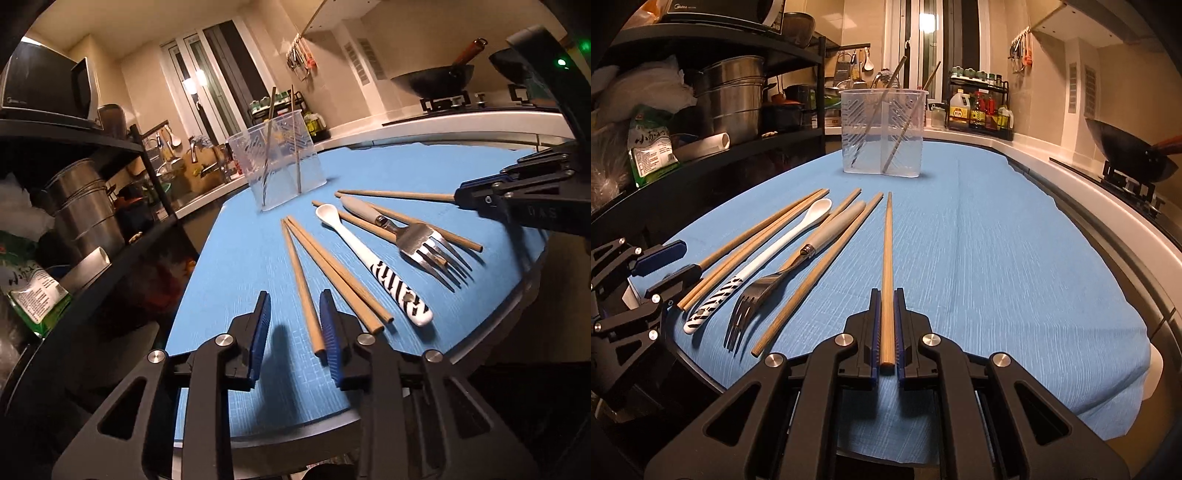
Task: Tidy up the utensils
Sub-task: 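Grasp a chopstick with the right tool while the left tool grasps another chopstick, then lift both chopsticks and carry them toward the clear container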
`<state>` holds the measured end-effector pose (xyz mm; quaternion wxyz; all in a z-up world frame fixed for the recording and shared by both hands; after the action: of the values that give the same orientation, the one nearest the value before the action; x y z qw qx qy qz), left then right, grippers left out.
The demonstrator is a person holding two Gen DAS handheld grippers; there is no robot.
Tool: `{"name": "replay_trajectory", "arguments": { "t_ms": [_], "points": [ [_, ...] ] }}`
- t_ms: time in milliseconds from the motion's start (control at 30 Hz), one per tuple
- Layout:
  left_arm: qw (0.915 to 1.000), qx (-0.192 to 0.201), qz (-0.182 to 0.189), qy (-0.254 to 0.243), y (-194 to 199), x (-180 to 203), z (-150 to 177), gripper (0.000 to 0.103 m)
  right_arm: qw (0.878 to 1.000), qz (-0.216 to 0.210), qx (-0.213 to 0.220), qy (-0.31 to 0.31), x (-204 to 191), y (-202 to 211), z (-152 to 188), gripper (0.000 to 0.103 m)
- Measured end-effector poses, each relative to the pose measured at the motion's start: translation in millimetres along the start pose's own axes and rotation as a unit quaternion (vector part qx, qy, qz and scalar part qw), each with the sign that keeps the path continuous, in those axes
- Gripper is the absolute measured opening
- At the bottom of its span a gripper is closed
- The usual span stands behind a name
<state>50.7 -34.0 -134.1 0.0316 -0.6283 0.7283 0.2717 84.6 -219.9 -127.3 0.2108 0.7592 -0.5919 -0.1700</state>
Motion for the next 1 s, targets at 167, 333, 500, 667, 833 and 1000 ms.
{"name": "replay_trajectory", "arguments": {
  "t_ms": [167,333,500,667,833,1000],
  "points": [
    [0.9998,0.009,0.006,-0.015,3,9,1,0.007,1.0,0.0,0.004,0.003,1,-1,1,0.007],
    [0.9999,0.008,0.009,-0.009,2,9,0,0.006,1.0,-0.006,-0.006,0.002,3,-1,-1,0.007],
    [0.9979,-0.03,0.032,0.047,-6,-12,-19,0.006,0.999,-0.02,-0.024,-0.007,10,6,-18,0.007],
    [0.9969,-0.005,0.037,0.069,3,-37,-47,0.006,1.0,-0.011,-0.011,-0.021,18,15,-39,0.007],
    [0.9948,0.016,0.041,0.092,11,-57,-73,0.006,1.0,-0.007,0.001,-0.008,17,23,-62,0.007],
    [0.9916,0.029,0.048,0.117,12,-73,-97,0.005,1.0,-0.004,0.025,-0.007,22,33,-90,0.007]
  ]
}}
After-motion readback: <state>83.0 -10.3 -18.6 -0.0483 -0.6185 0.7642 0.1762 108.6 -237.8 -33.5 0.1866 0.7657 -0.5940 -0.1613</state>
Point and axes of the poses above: each gripper's, at about its wrist camera, not at the fingertips, and y roughly against the way its jaws point, x to its right, z to its underside, the point moved 3 cm from there along -y, roughly the way its jaws point, and after that the axes turned 3 degrees about -z, right-handed, at the moved point
